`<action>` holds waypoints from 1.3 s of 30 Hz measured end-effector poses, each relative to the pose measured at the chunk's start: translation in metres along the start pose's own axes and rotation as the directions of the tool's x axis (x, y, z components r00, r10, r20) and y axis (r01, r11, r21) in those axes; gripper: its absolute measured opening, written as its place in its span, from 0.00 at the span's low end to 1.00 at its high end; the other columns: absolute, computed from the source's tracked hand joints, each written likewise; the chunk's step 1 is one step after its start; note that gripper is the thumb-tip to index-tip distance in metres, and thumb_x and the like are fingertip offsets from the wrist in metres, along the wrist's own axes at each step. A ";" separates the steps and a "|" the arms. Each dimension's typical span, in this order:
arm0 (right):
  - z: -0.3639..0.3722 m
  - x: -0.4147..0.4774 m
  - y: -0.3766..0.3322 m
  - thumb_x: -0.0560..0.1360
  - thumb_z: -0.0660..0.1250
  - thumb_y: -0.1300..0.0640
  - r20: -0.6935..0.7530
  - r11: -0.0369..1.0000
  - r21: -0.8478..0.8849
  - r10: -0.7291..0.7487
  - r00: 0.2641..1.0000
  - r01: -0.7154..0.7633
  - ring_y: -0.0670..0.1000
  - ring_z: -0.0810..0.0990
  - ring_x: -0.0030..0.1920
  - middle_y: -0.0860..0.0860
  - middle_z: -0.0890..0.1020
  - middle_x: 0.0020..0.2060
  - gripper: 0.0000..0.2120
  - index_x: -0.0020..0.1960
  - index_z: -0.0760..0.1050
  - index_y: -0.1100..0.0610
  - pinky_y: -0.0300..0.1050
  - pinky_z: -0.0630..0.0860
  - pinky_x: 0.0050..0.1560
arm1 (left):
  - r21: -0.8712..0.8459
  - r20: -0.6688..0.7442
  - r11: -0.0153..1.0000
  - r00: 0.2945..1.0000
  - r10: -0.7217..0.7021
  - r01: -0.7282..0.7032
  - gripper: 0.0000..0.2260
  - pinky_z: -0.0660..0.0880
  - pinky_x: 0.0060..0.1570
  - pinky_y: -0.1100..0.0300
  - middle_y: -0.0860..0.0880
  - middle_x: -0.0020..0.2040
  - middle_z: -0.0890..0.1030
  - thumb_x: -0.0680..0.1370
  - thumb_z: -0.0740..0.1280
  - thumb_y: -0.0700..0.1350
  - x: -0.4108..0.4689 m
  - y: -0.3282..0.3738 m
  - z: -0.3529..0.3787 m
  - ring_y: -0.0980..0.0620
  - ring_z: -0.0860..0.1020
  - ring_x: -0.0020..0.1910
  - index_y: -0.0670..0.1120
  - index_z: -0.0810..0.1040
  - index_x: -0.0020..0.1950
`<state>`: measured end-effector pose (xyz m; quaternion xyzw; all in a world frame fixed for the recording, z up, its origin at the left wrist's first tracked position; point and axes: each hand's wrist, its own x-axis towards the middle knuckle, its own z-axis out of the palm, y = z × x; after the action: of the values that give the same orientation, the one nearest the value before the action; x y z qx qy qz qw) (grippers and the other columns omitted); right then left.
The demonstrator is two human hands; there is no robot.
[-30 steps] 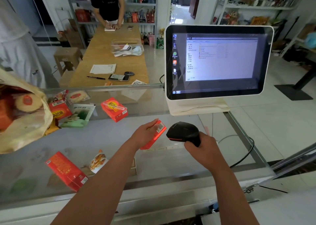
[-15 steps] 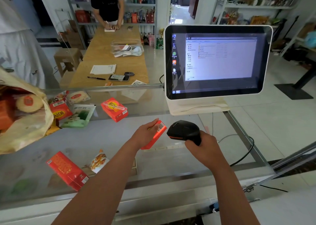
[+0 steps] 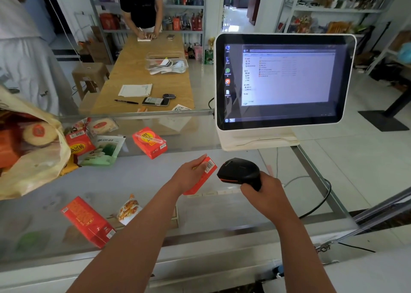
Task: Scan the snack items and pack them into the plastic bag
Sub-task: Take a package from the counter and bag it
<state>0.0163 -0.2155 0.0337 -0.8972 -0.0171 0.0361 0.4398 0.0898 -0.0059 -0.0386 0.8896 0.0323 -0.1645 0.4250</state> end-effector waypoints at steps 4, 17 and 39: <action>-0.001 0.000 0.001 0.74 0.66 0.59 0.000 1.000 0.003 0.002 1.000 -0.002 0.44 0.73 0.32 0.48 0.74 0.28 0.09 0.39 0.70 0.50 0.31 0.66 0.33 | 0.005 -0.002 1.000 1.000 0.001 -0.001 0.24 0.68 0.66 0.49 0.48 0.75 0.65 0.81 0.49 0.61 0.001 0.000 0.000 0.44 0.70 0.68 0.59 0.55 0.77; -0.002 0.001 0.002 0.74 0.66 0.60 -0.006 1.000 0.016 0.016 1.000 -0.016 0.44 0.73 0.31 0.48 0.74 0.28 0.06 0.40 0.72 0.52 0.34 0.67 0.33 | 0.041 -0.001 0.999 1.000 0.007 -0.007 0.24 0.65 0.68 0.48 0.48 0.76 0.63 0.82 0.49 0.60 0.000 0.001 0.001 0.43 0.68 0.70 0.58 0.54 0.78; 0.021 0.007 0.024 0.72 0.71 0.60 0.032 0.998 -0.012 0.061 0.998 -0.061 0.44 0.76 0.44 0.49 0.78 0.44 0.18 0.59 0.71 0.54 0.33 0.70 0.46 | 0.080 -0.035 0.997 0.999 0.026 -0.023 0.24 0.69 0.64 0.51 0.47 0.75 0.65 0.82 0.50 0.59 -0.003 0.001 0.003 0.44 0.71 0.68 0.57 0.55 0.78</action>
<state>0.0214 -0.2138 0.0017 -0.8991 0.0029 0.0640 0.4330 0.0869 -0.0083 -0.0384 0.9088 0.0225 -0.1445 0.3907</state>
